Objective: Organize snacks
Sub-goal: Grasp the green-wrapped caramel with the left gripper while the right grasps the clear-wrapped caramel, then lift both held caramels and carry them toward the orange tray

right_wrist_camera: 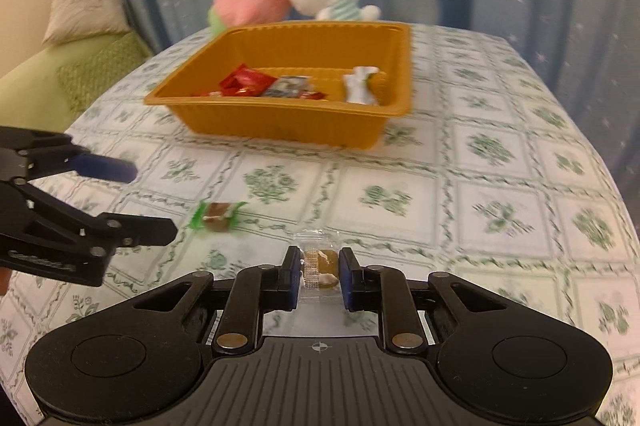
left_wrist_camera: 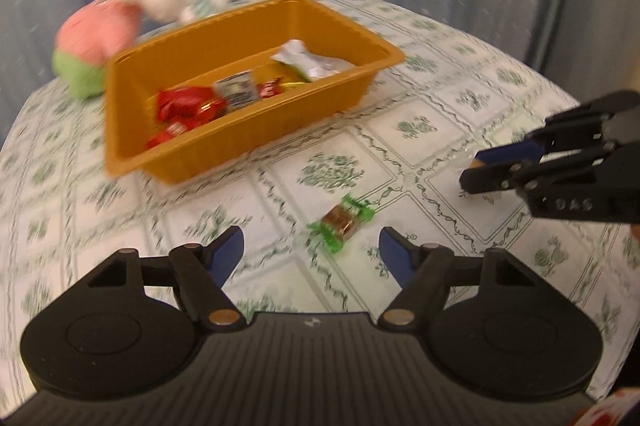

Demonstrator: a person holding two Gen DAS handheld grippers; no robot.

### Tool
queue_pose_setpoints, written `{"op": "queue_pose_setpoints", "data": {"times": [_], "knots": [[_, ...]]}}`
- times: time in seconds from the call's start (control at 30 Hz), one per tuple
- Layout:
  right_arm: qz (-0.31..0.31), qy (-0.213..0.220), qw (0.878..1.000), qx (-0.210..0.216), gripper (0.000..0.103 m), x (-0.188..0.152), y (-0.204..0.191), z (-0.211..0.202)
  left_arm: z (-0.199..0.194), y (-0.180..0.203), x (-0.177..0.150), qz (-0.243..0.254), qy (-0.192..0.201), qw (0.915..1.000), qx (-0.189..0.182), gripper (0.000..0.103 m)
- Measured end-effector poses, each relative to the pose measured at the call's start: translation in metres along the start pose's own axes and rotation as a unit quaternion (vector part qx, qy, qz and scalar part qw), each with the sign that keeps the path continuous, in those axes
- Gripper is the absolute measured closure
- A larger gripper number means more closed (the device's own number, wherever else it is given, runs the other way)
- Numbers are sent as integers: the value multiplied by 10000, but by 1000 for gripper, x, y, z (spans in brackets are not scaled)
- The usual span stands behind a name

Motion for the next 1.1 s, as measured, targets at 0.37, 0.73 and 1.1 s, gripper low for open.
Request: {"op": "queue_pose_setpoints", "data": {"times": [0.37, 0.73, 1.1], "knots": [[446, 9, 9989, -142, 82, -6, 15, -2, 45, 12, 11, 707, -260, 9966, -349, 64], [457, 61, 9989, -122, 82, -6, 12, -2, 28, 12, 1, -289, -359, 9984, -330, 85], [616, 69, 9979, -213, 82, -24, -4, -33, -36, 28, -37, -1464, -301, 9887, 138, 85]]}}
Point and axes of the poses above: each gripper's, at about its wrist camera, not at the fingertips, and z roughly the way its jaws point, y to its right, x to its top, the point moved 5 cm from there along z, roughly the way its jaws point, and after that the axes turned 6 degrees about z, right-handed, at the moved point
